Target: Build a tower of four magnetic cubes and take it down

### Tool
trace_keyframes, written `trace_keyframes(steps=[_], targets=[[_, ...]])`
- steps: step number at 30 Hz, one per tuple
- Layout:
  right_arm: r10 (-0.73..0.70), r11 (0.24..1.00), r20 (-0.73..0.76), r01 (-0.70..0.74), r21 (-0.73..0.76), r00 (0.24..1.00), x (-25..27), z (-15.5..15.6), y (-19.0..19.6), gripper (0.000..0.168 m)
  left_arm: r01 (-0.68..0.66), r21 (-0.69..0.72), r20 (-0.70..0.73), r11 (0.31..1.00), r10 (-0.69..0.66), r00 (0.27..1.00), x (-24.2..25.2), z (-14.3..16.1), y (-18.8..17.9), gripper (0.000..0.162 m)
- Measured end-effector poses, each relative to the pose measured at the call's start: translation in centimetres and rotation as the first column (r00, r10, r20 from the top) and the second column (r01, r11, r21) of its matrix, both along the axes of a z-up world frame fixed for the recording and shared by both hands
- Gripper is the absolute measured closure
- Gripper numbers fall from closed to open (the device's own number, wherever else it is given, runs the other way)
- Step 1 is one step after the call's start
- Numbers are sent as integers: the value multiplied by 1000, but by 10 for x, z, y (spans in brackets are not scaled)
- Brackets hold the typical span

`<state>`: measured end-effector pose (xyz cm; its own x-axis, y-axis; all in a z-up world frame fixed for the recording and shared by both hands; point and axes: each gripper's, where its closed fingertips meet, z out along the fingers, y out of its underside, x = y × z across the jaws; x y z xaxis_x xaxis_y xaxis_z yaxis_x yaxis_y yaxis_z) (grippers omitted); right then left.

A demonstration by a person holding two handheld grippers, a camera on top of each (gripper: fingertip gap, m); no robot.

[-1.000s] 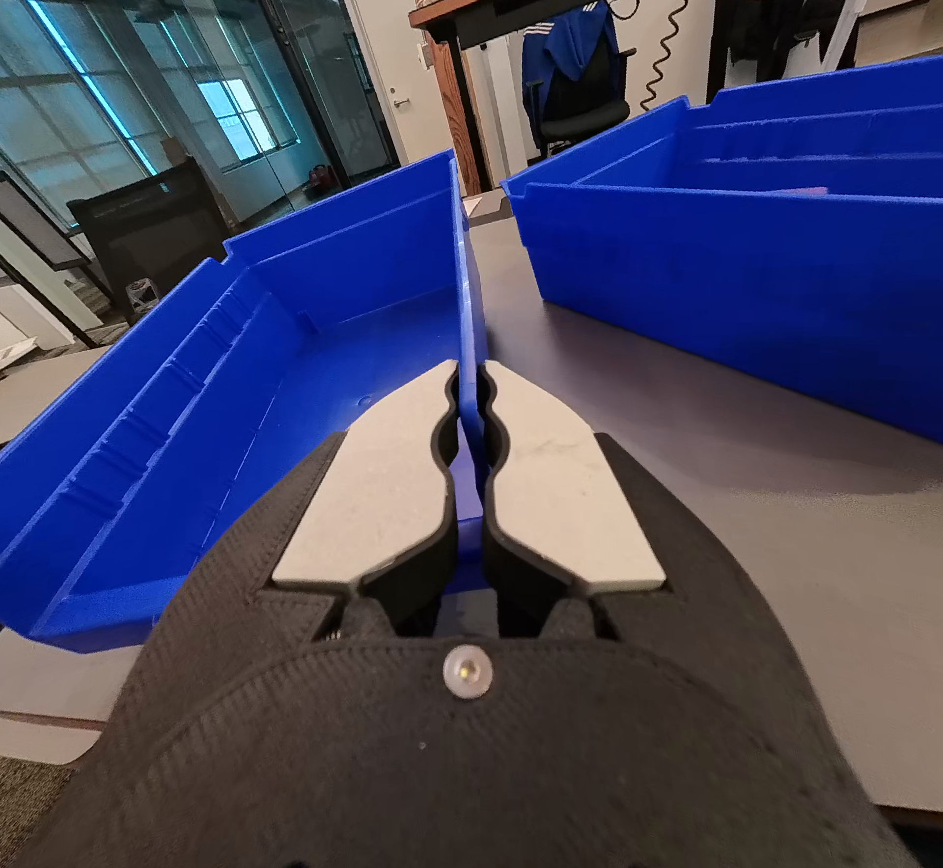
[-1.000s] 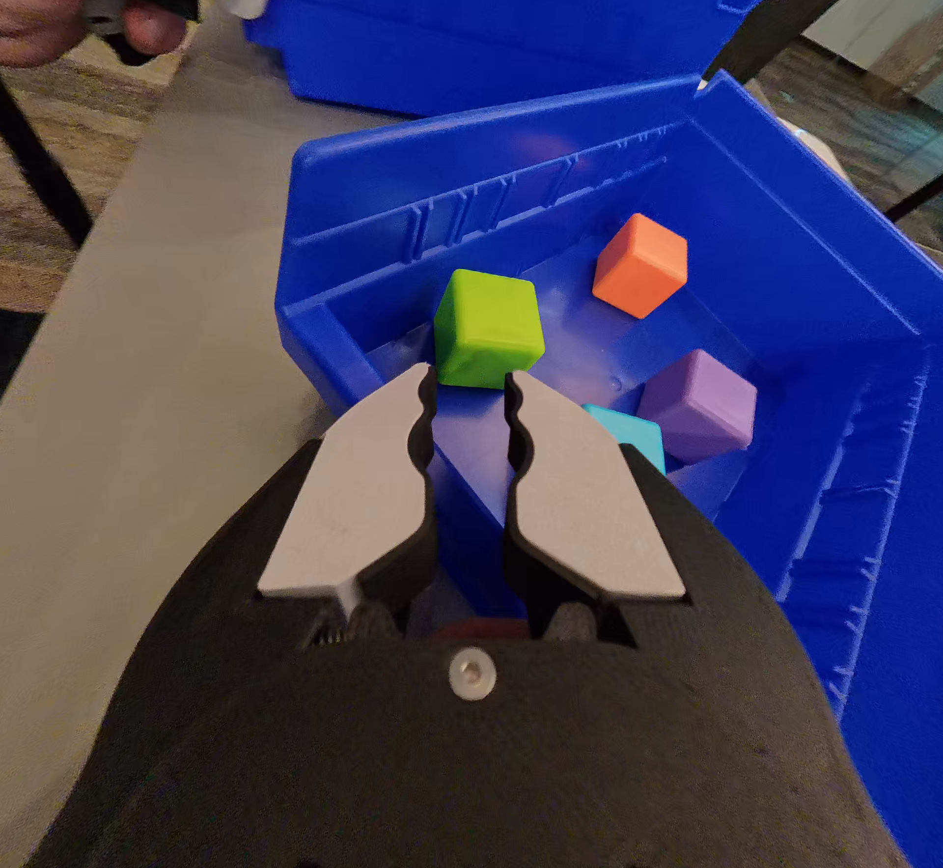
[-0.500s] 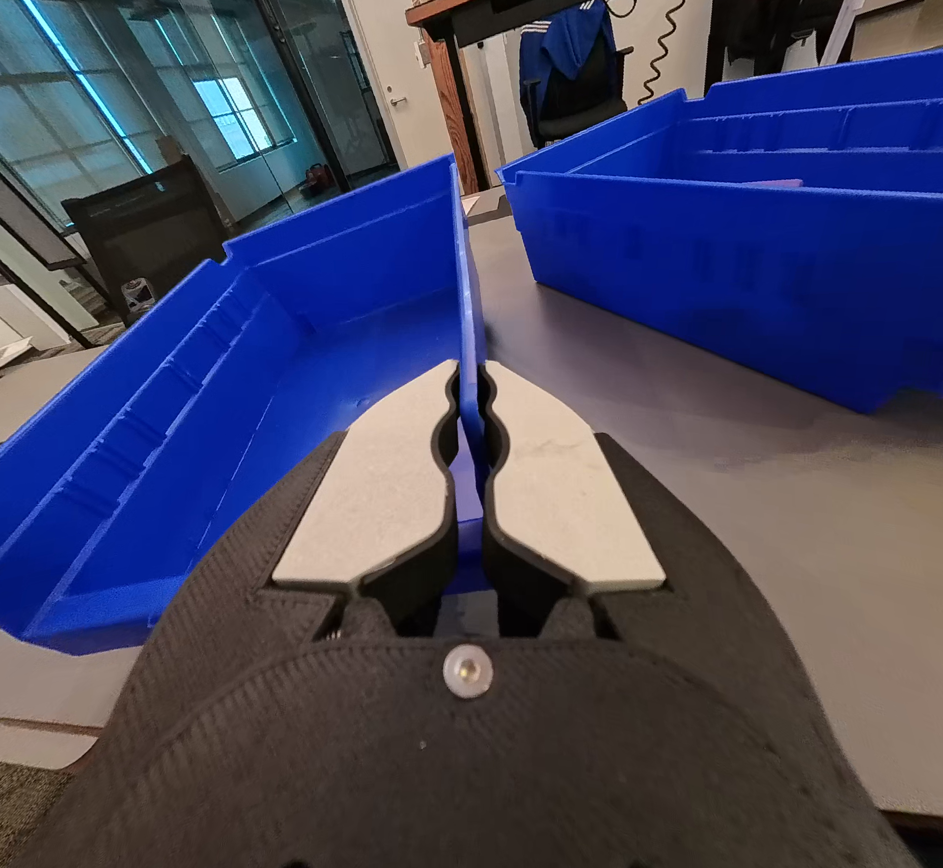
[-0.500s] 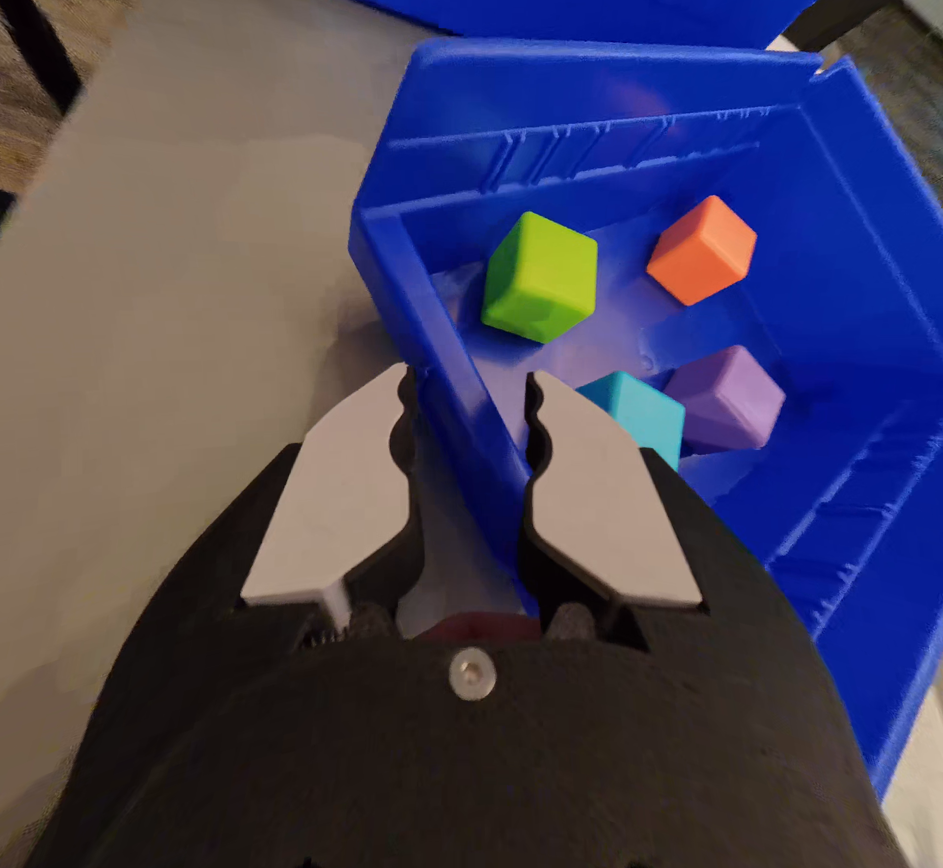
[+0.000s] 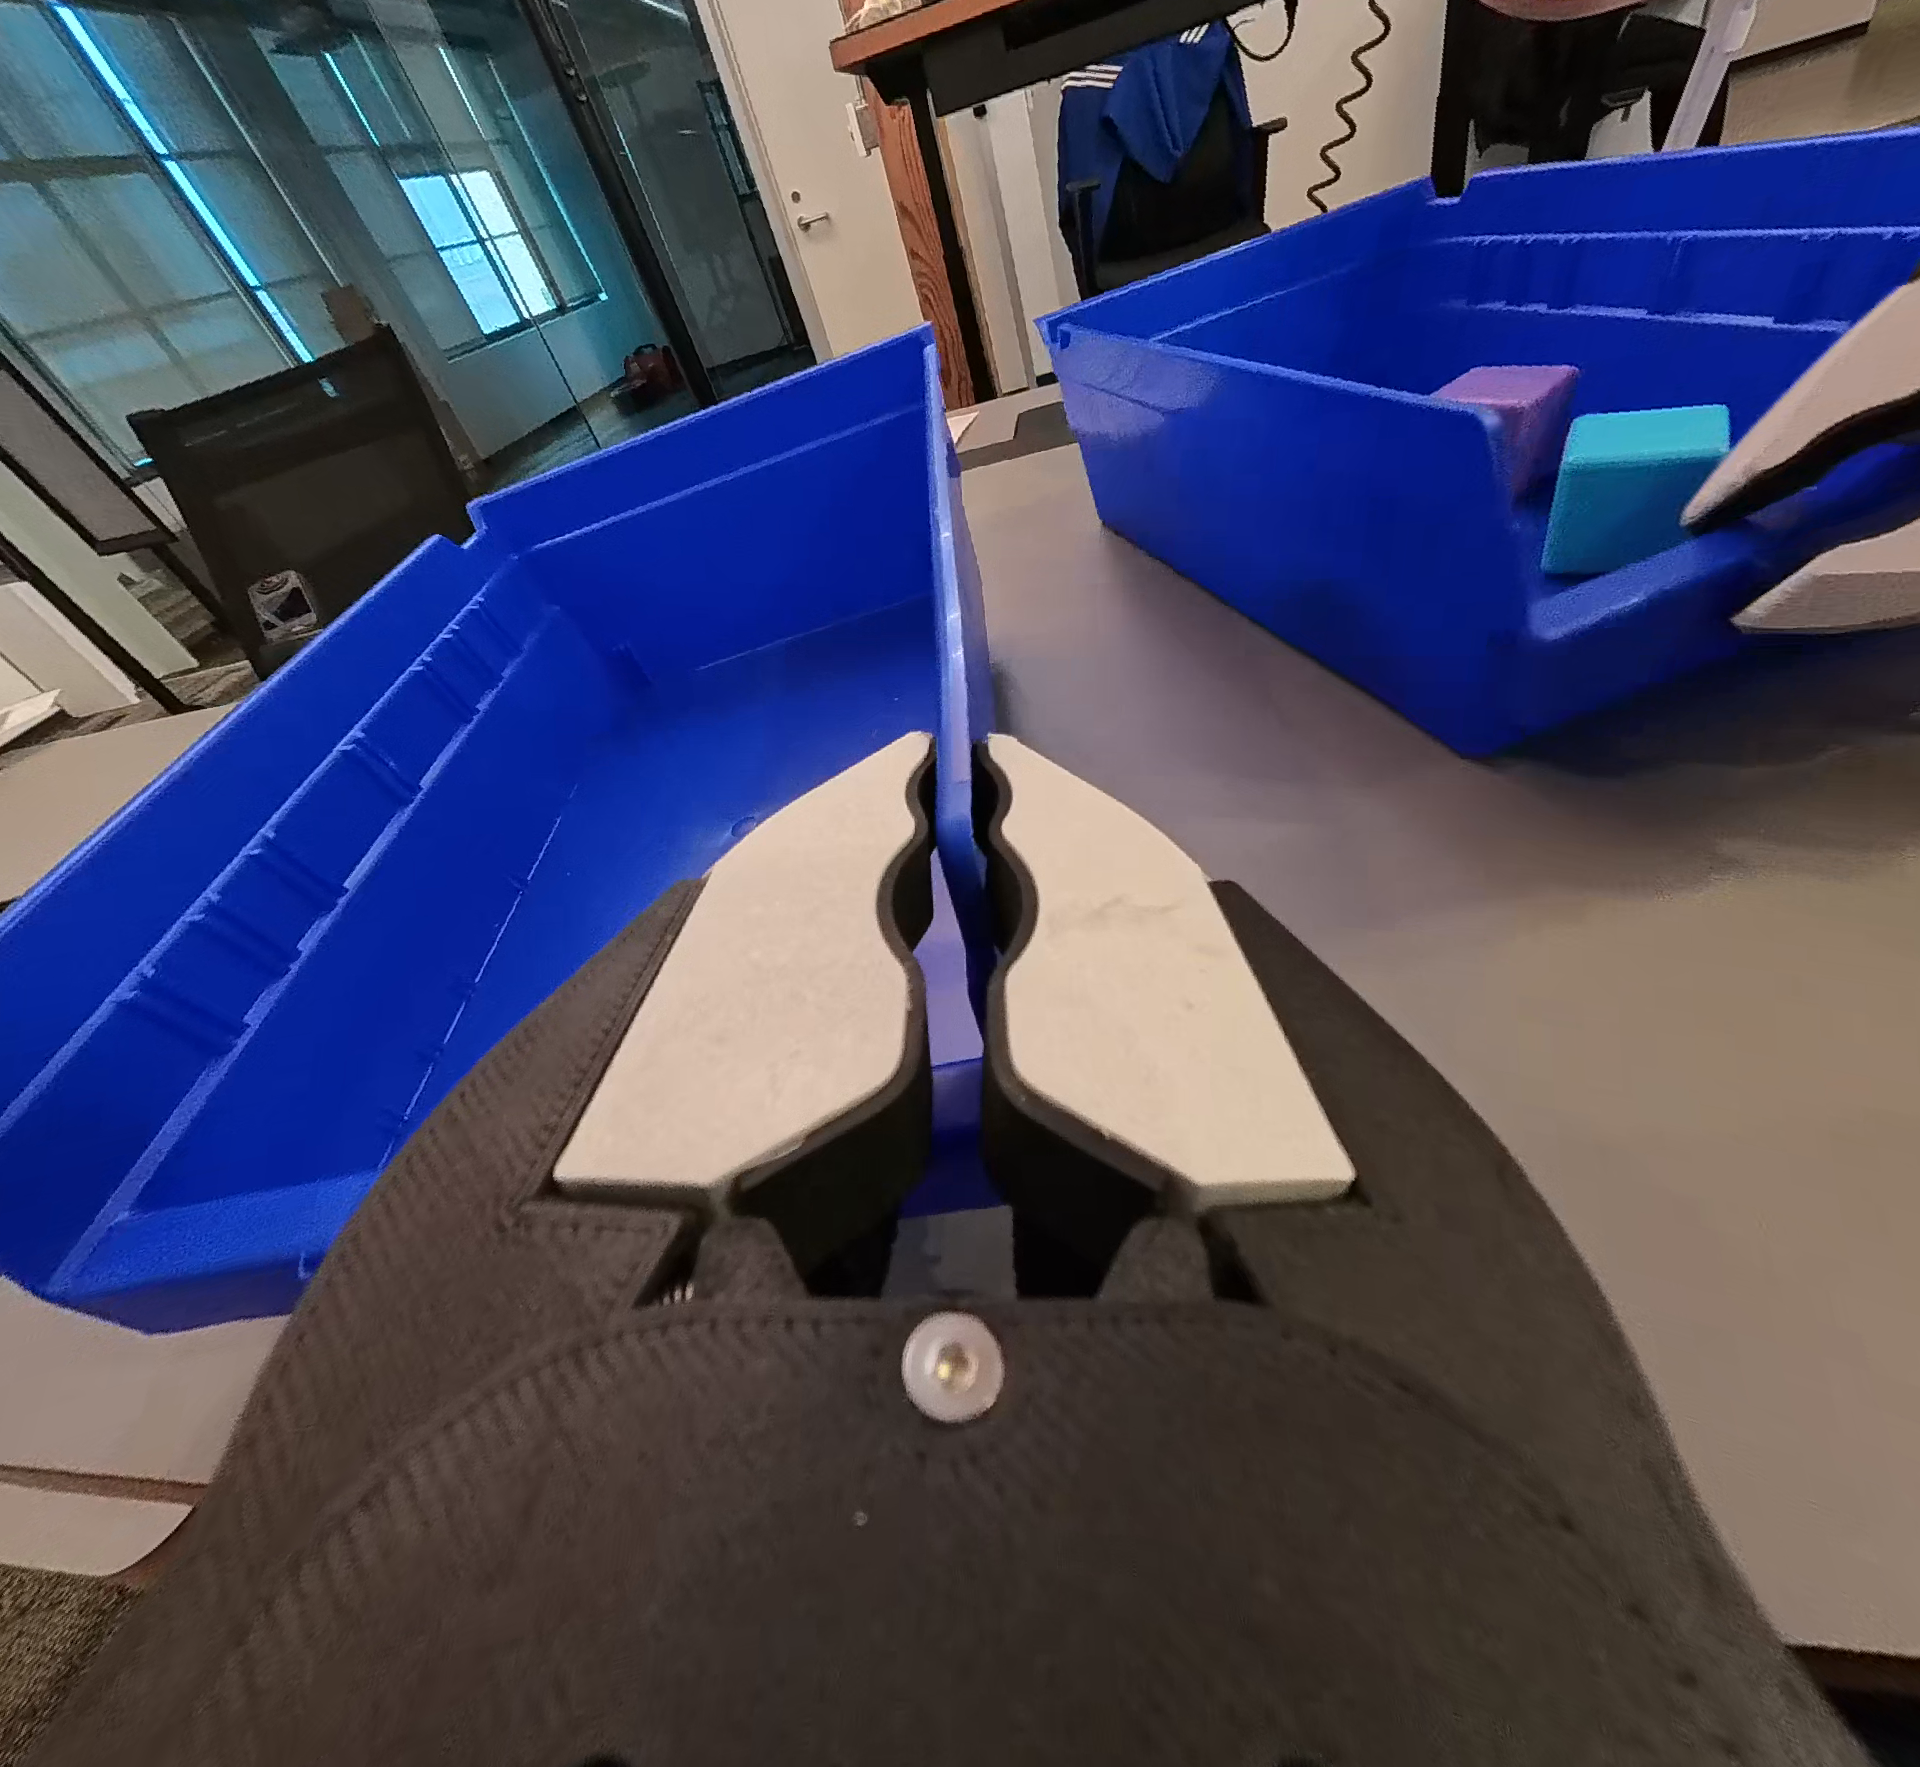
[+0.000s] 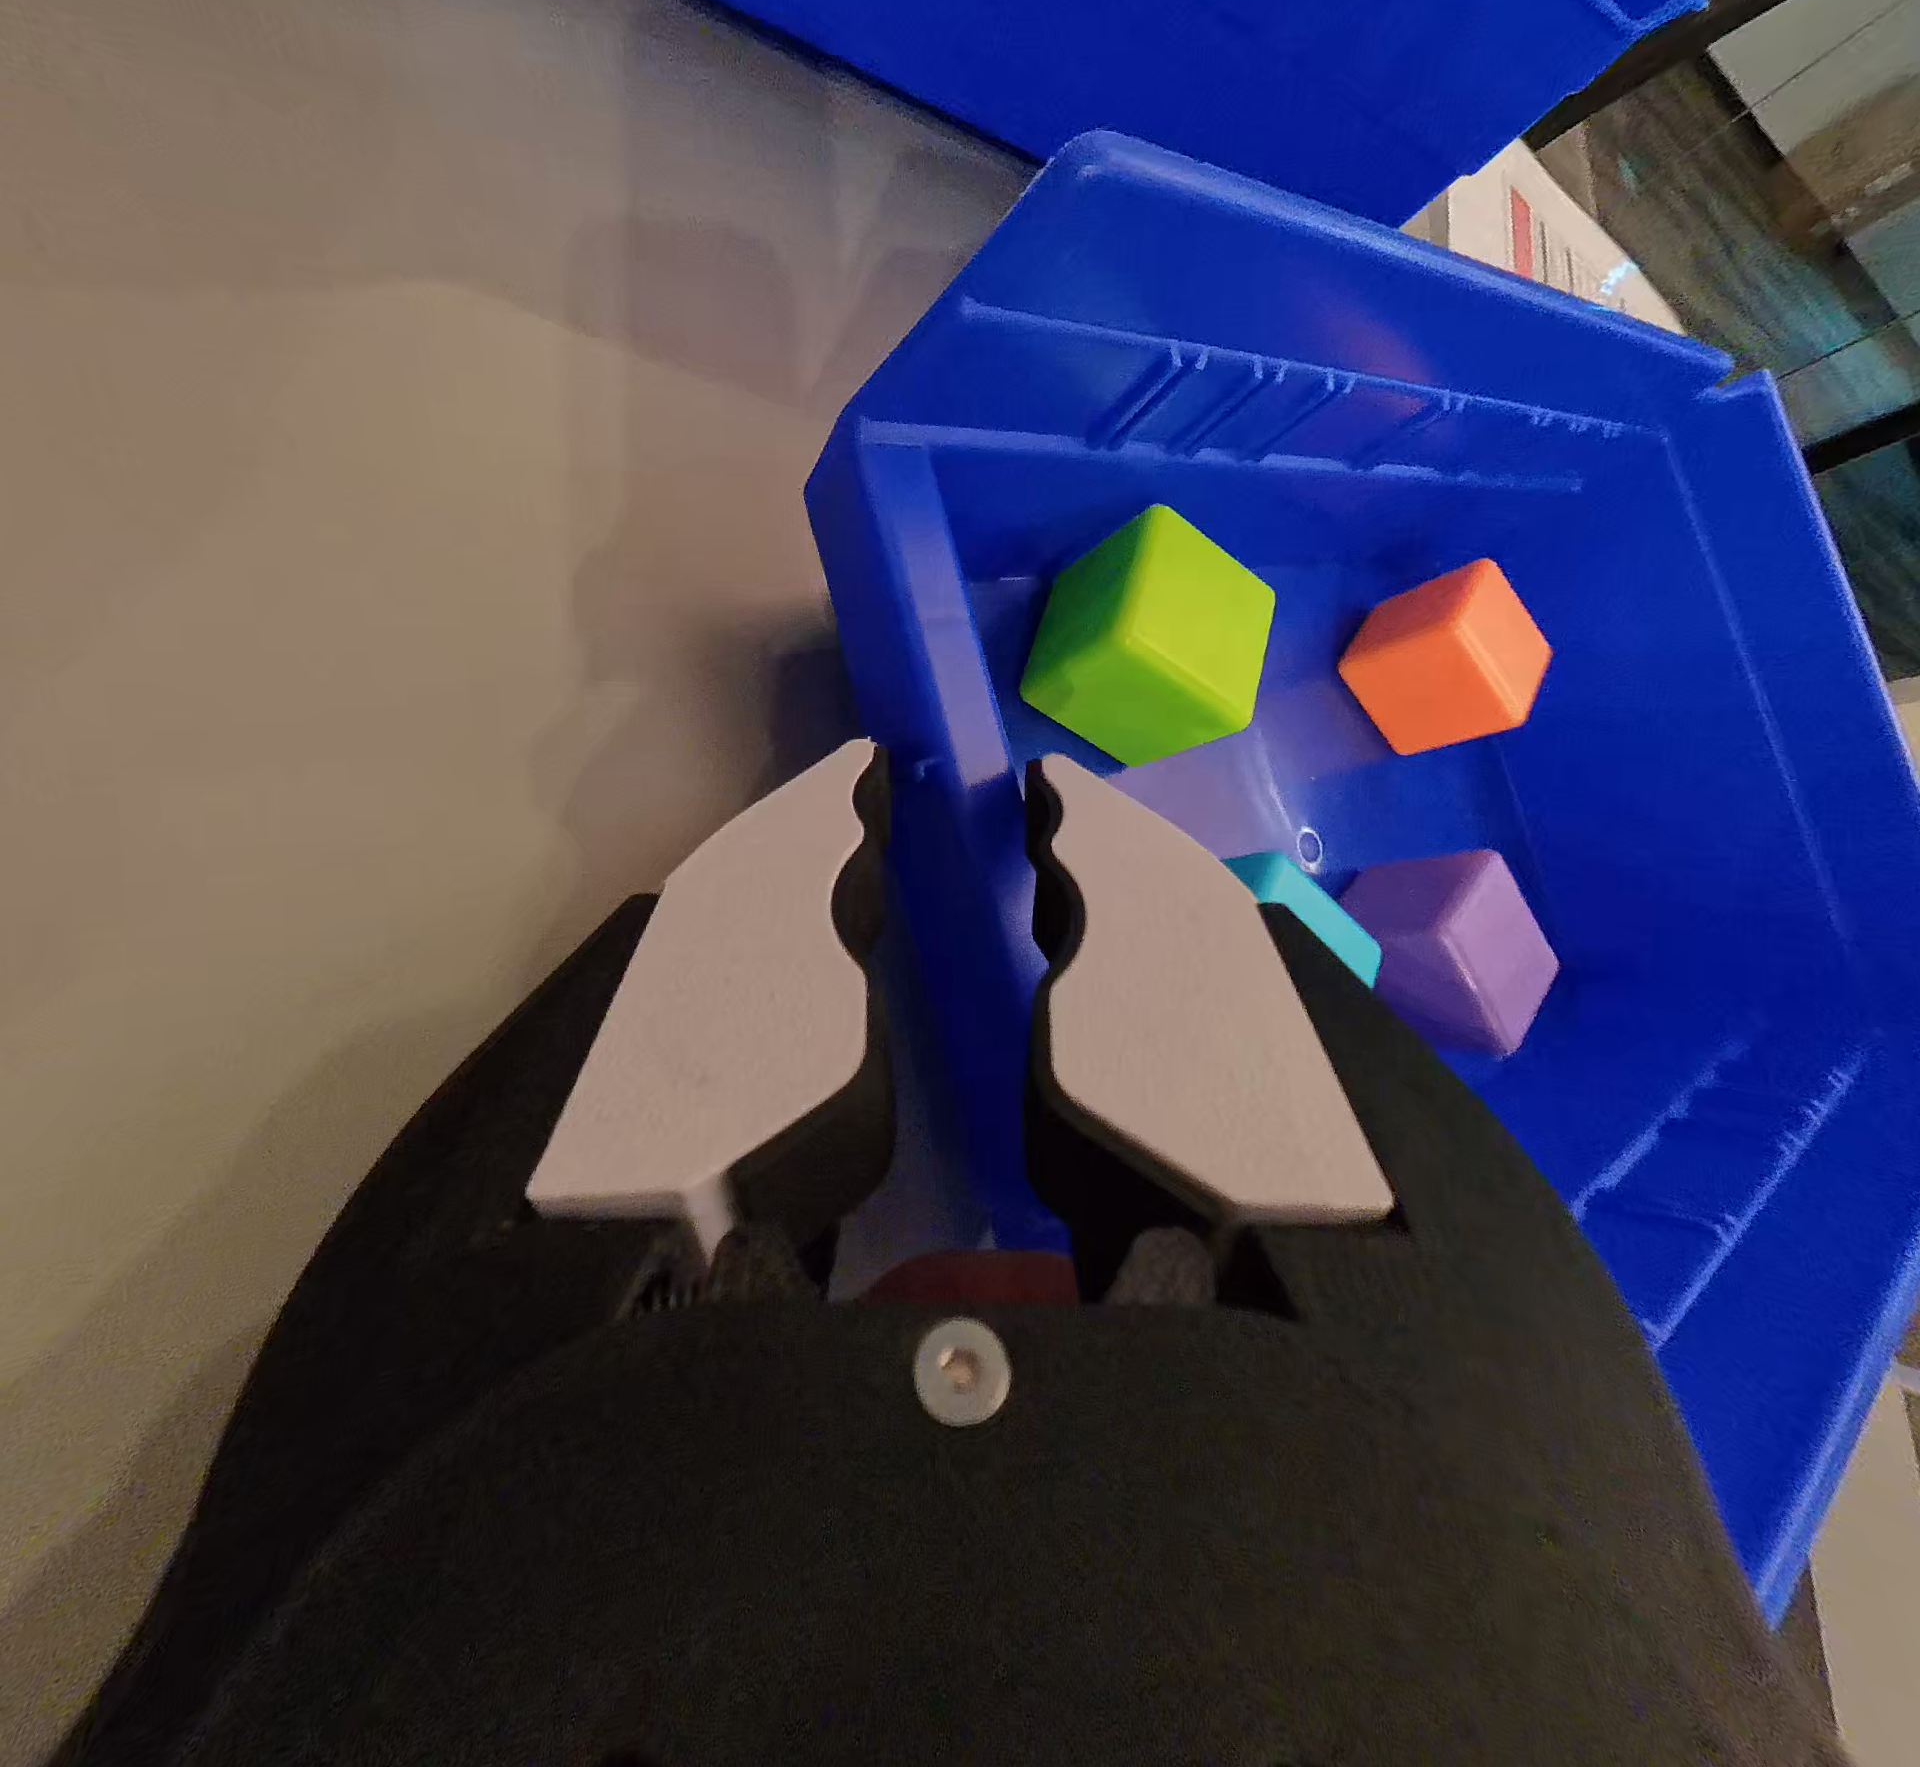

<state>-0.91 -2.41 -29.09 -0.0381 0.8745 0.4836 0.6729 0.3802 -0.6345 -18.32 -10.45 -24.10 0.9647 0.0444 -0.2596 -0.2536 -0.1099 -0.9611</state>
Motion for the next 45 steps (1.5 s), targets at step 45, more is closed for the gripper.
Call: trace_keyframes(steps=[45], targets=[[-230, 973, -24, 231, 9, 973, -103, -2, 129, 143, -7, 105, 59, 994, 1, 998, -6, 18, -7, 159]])
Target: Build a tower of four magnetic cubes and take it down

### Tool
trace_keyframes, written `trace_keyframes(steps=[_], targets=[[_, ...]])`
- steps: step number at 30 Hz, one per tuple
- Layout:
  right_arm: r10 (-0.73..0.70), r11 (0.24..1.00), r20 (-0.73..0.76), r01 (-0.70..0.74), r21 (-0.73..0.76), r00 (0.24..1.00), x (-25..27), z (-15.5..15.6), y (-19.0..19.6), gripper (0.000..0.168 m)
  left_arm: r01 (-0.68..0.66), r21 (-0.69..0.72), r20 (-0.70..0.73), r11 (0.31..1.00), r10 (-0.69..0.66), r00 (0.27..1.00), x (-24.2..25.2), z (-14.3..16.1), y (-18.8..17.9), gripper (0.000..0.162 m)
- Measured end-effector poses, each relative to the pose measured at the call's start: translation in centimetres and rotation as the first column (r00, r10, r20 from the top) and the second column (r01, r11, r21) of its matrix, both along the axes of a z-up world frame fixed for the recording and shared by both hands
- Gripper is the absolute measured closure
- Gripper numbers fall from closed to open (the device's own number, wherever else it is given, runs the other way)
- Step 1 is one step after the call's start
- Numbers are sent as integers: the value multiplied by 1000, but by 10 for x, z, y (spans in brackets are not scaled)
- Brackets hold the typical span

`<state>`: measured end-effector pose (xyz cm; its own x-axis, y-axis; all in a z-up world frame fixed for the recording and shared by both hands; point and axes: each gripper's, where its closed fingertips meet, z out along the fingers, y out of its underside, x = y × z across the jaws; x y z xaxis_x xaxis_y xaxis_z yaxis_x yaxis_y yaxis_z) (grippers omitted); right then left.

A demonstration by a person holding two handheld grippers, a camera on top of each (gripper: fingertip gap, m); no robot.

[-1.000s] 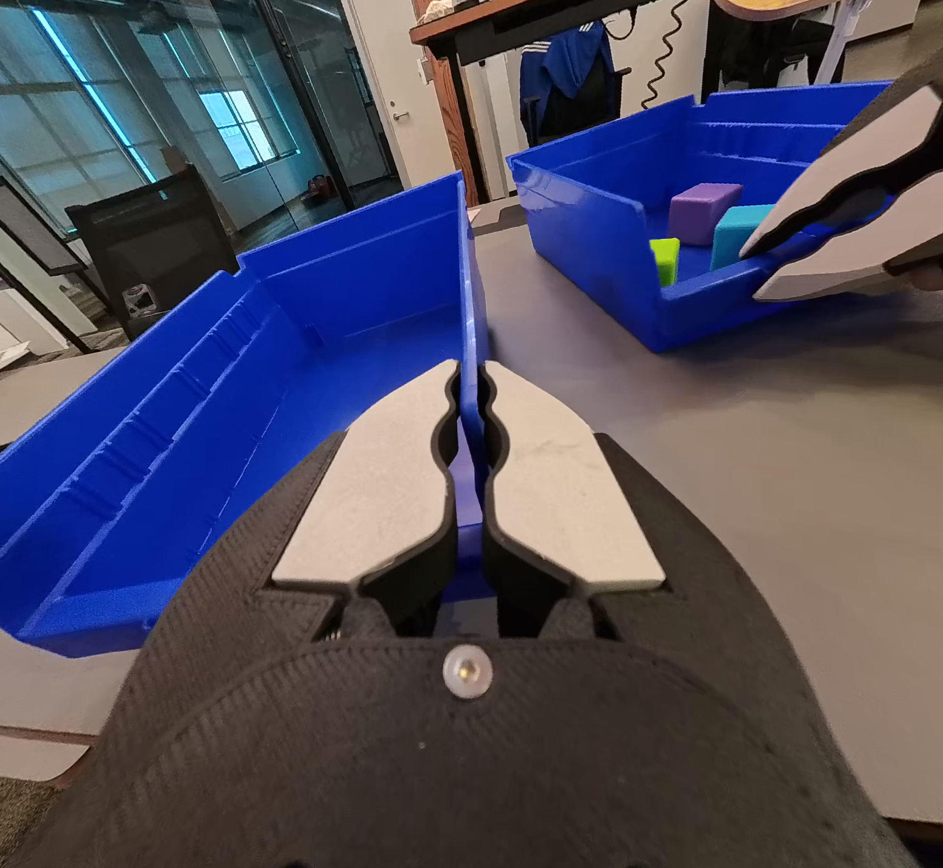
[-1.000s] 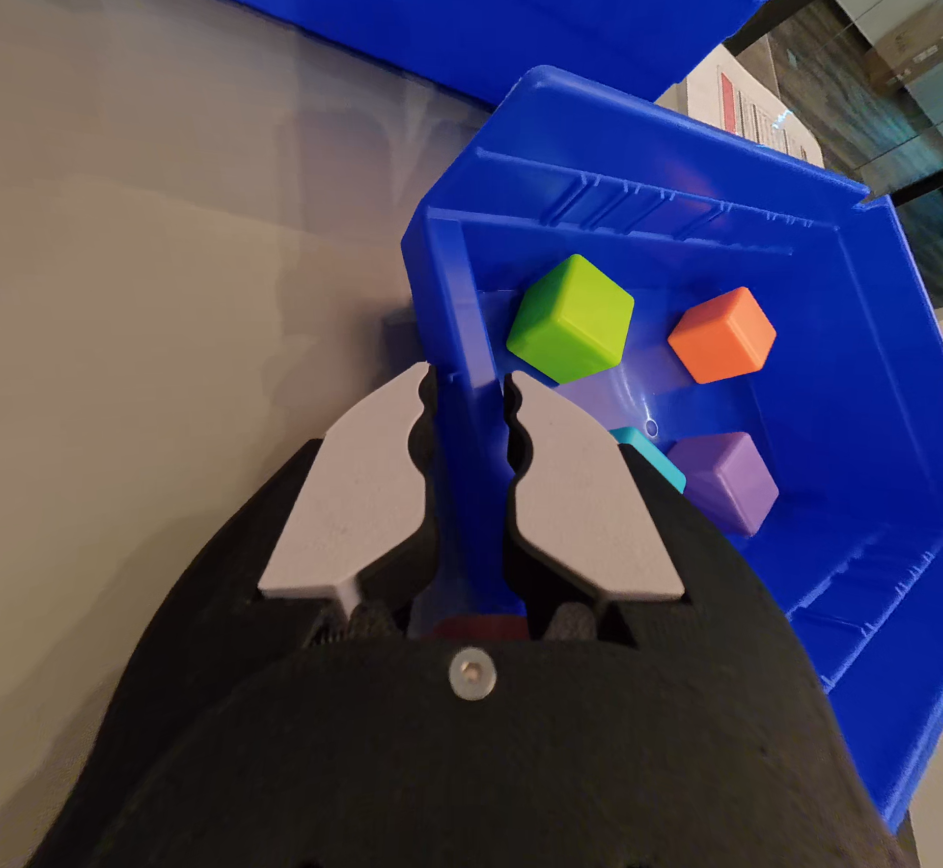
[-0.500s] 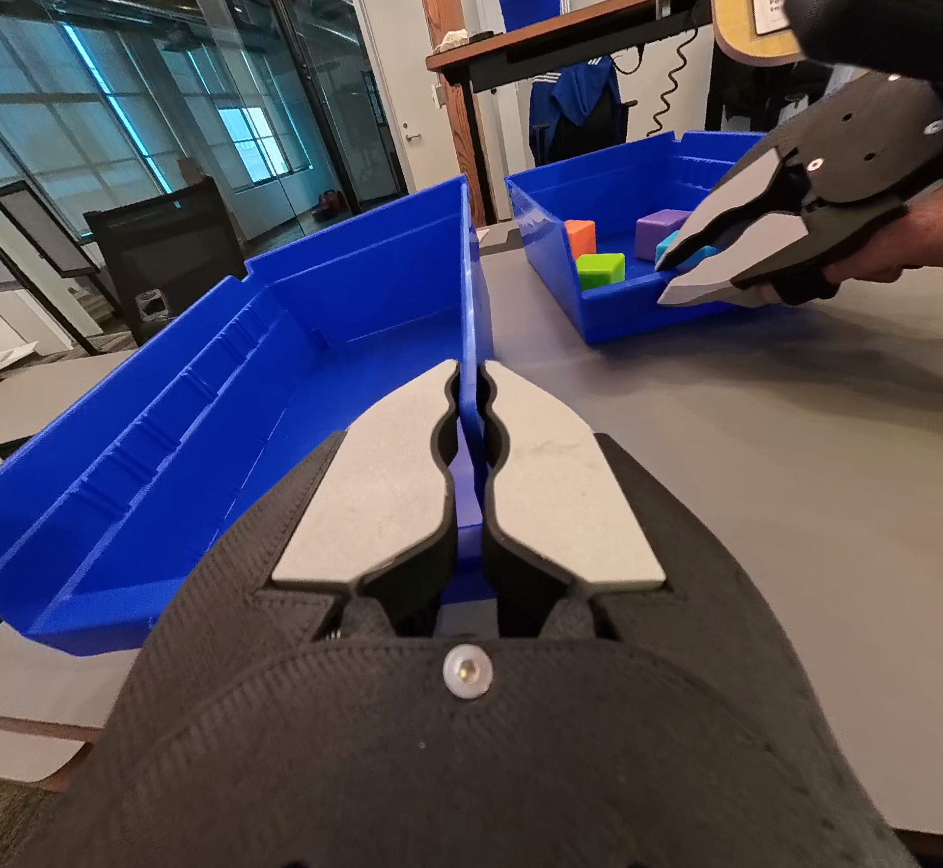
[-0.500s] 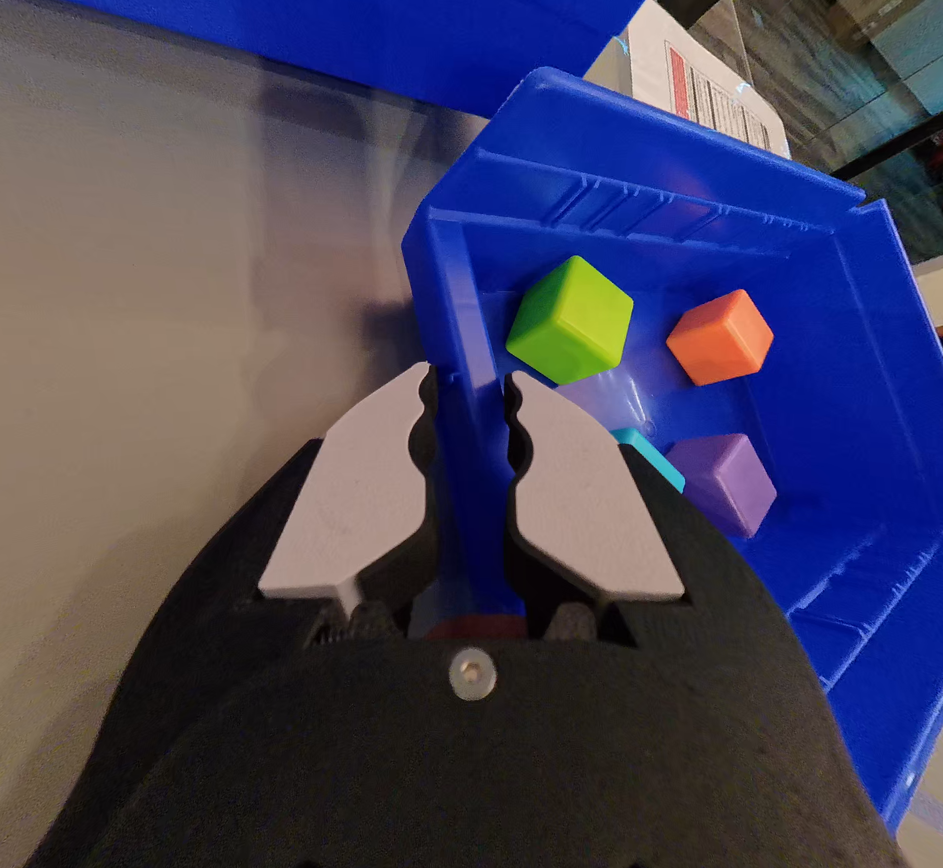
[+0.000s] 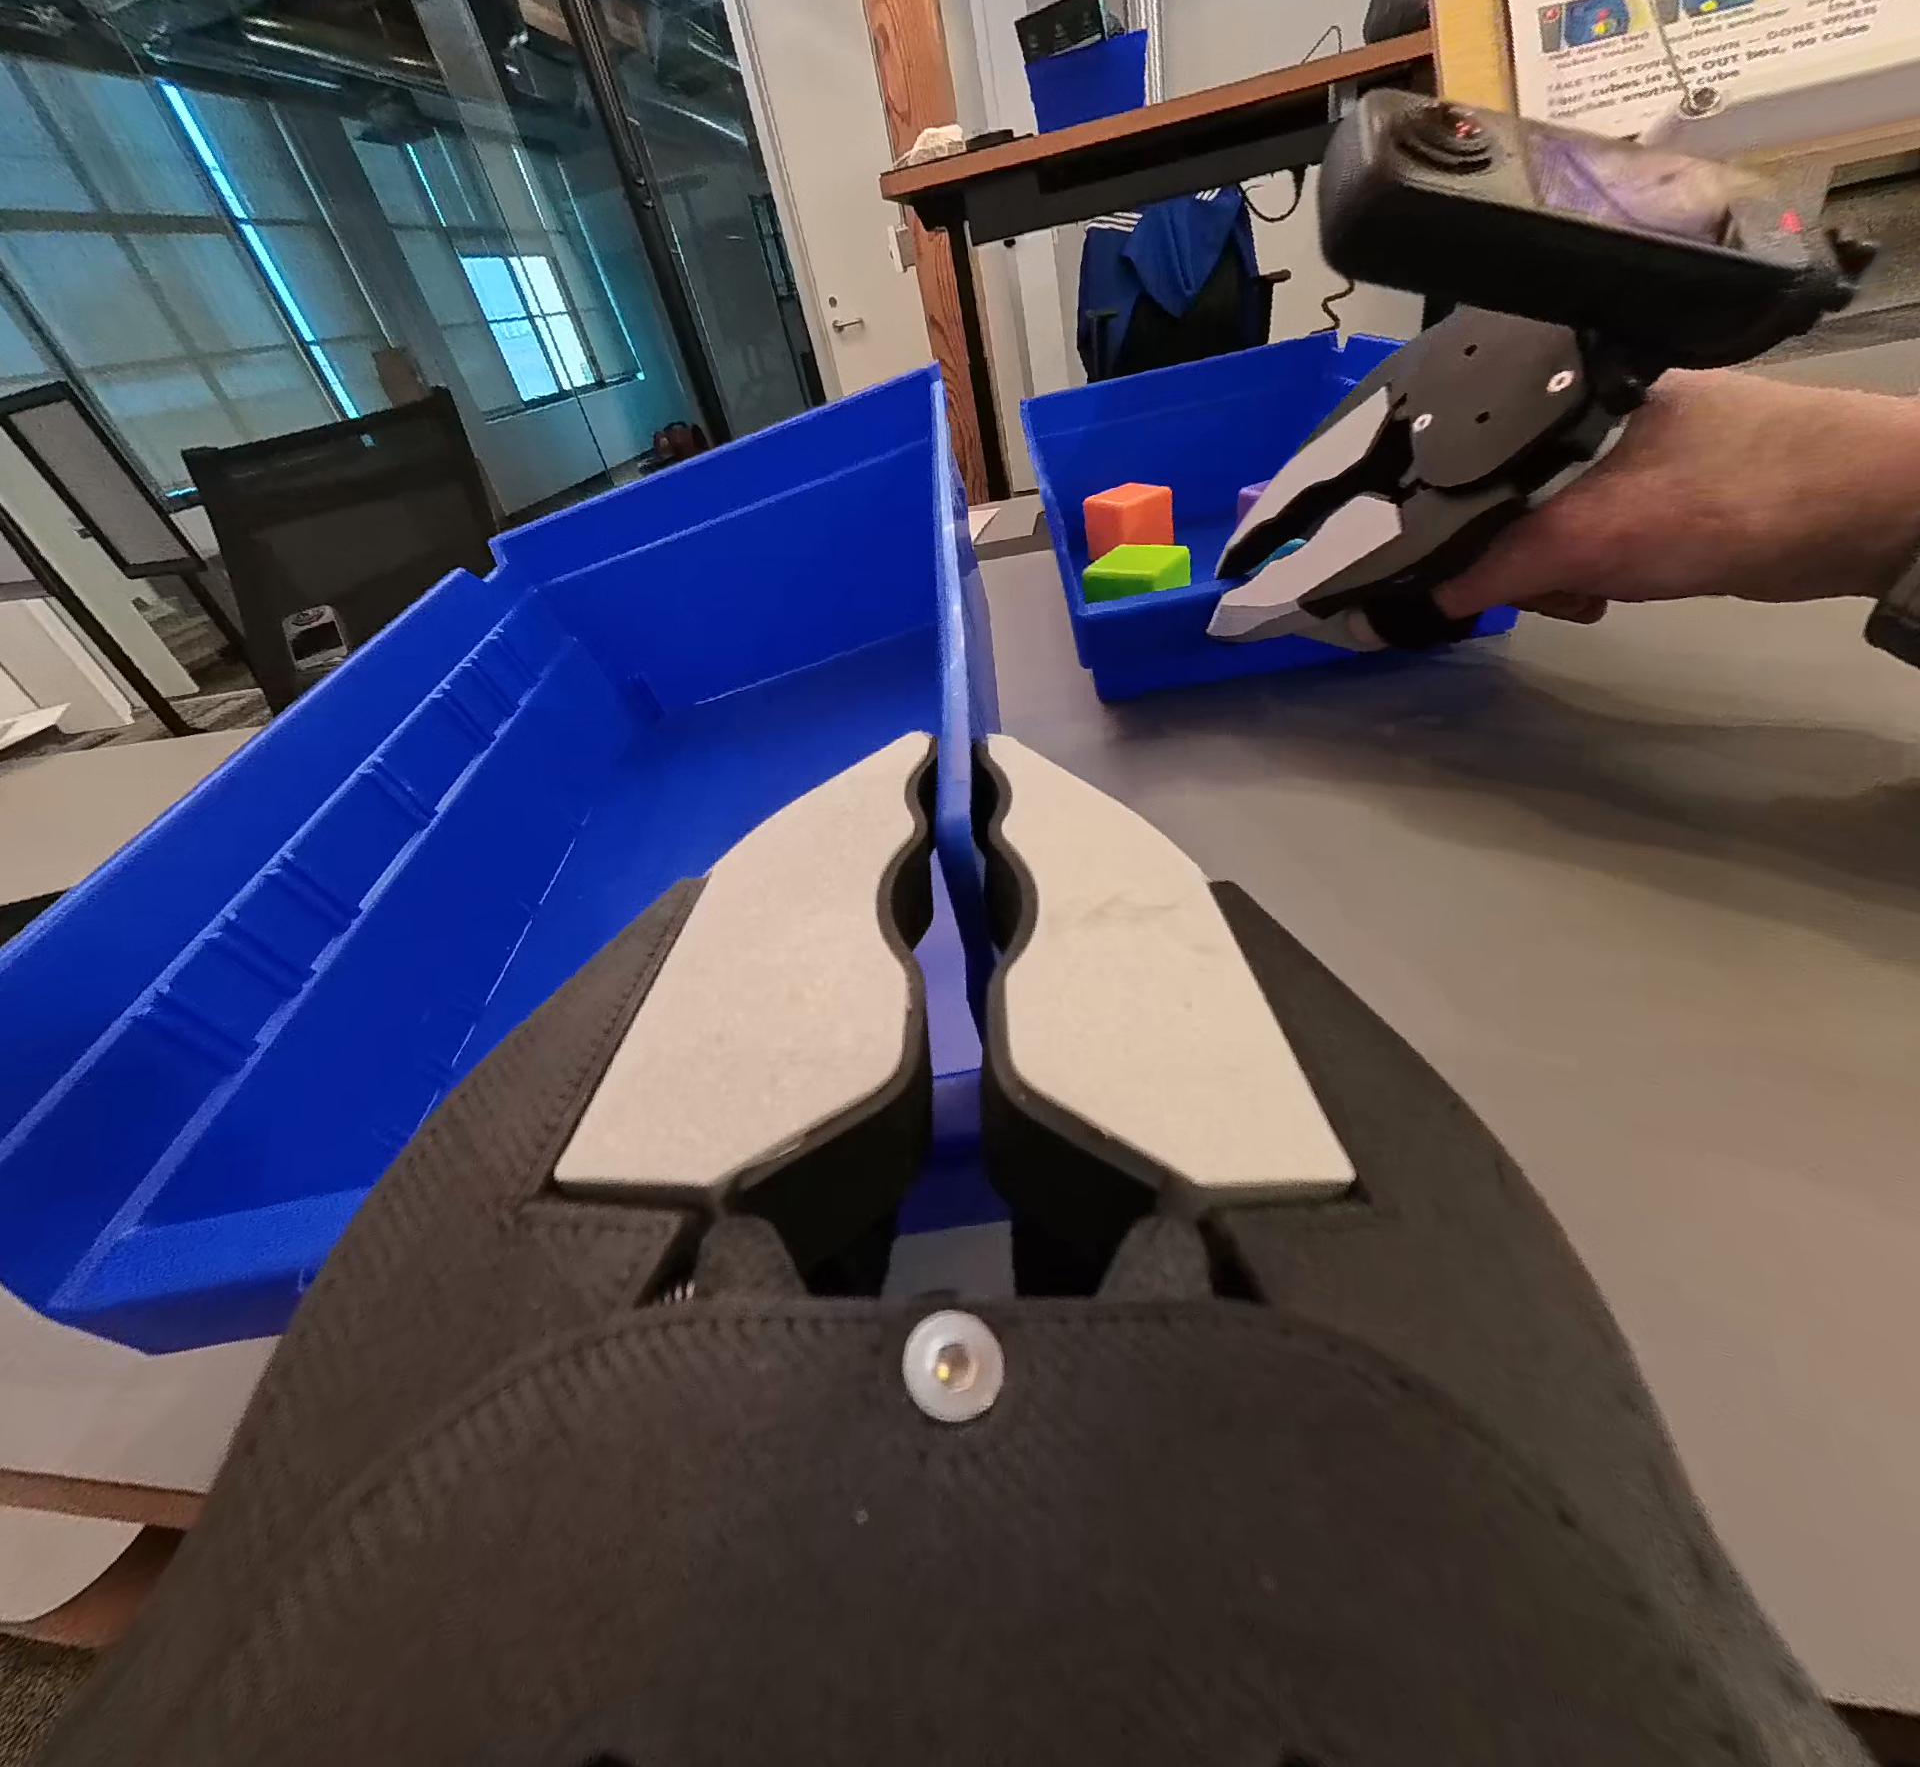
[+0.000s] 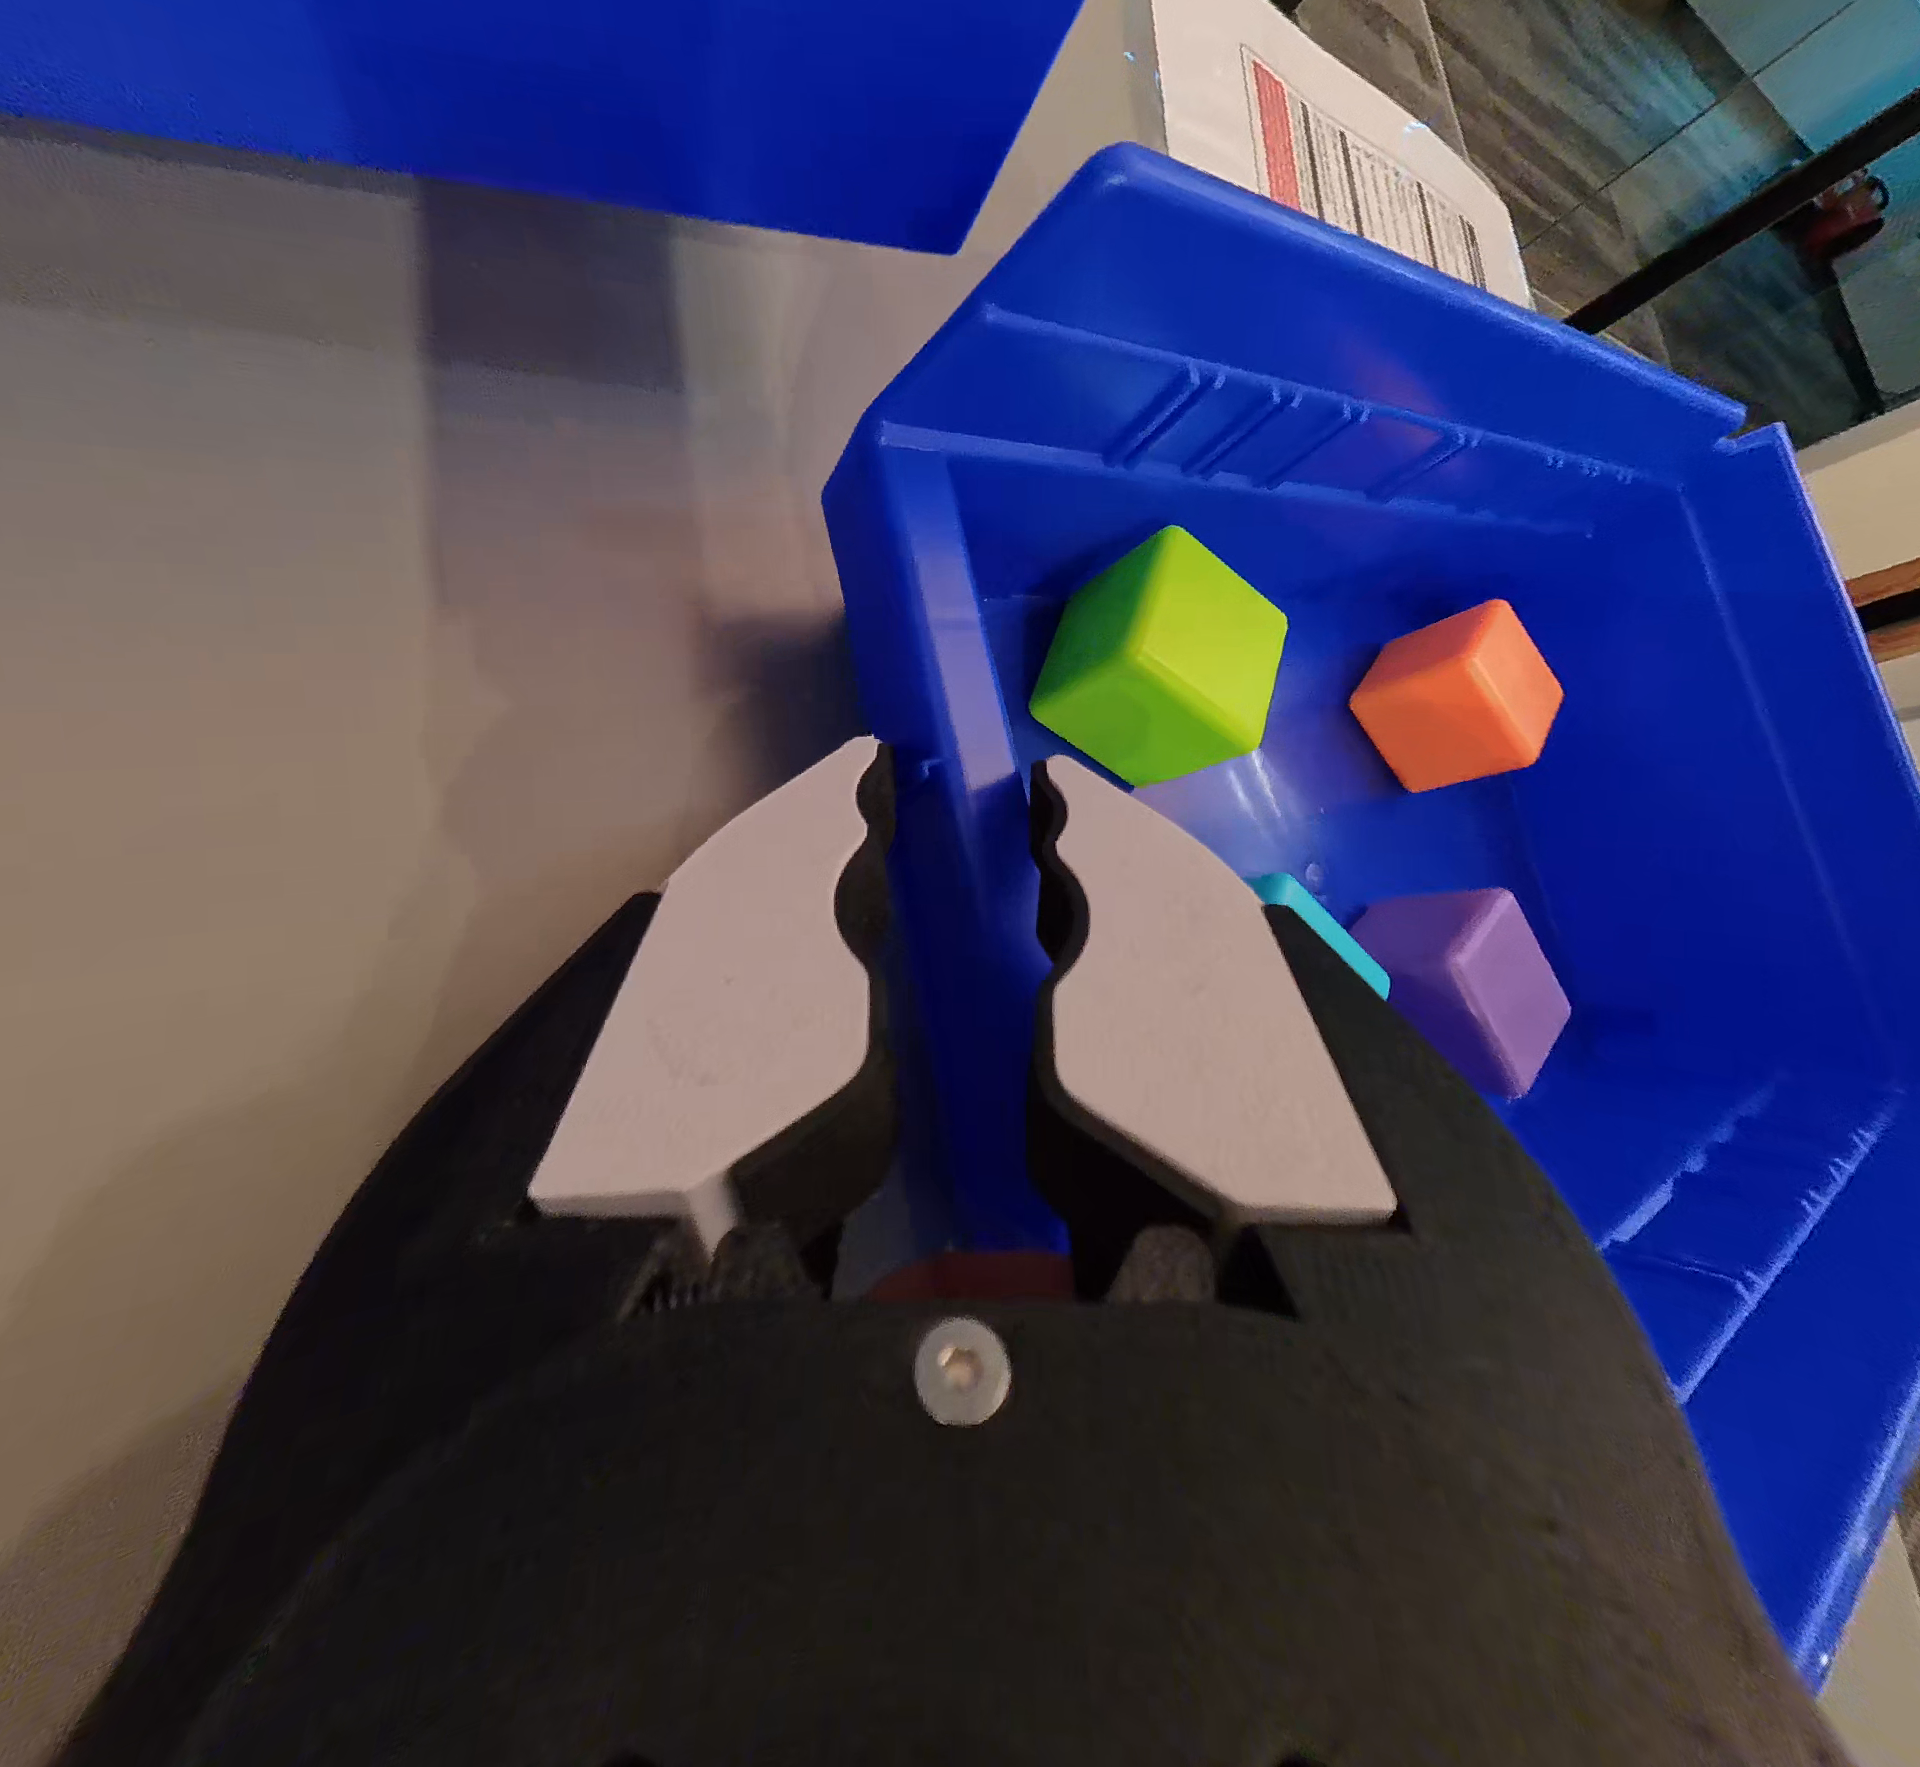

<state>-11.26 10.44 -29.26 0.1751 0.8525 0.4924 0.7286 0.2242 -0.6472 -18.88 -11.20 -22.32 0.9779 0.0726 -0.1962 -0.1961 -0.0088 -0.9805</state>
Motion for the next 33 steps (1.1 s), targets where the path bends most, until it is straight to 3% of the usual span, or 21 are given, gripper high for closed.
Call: trace_keyframes(steps=[13, 18, 21, 27, 33], targets=[[-87, 996, -2, 87, 15, 996, -25, 0, 34, 142, 1, 6, 1, 1000, -1, 1000, 0, 1, -1, 159], [-108, 990, -90, 116, 82, 990, -23, 9, 34, 138, 6, 3, 0, 1000, -6, 1000, 1, 1, -1, 158], [-108, 988, -197, 127, 87, 974, -13, 26, 21, 134, 12, -1, -2, 1000, -12, 1000, 4, 1, -1, 158], [-79, 987, -330, 27, -159, 941, 8, 45, -38, 133, 35, -48, -32, 998, -37, 999, 18, -6, 0, 159], [-88, 957, -431, -43, -285, 898, 28, 63, -87, 129, 61, -77, -58, 995, -65, 996, 42, -9, -5, 158]])
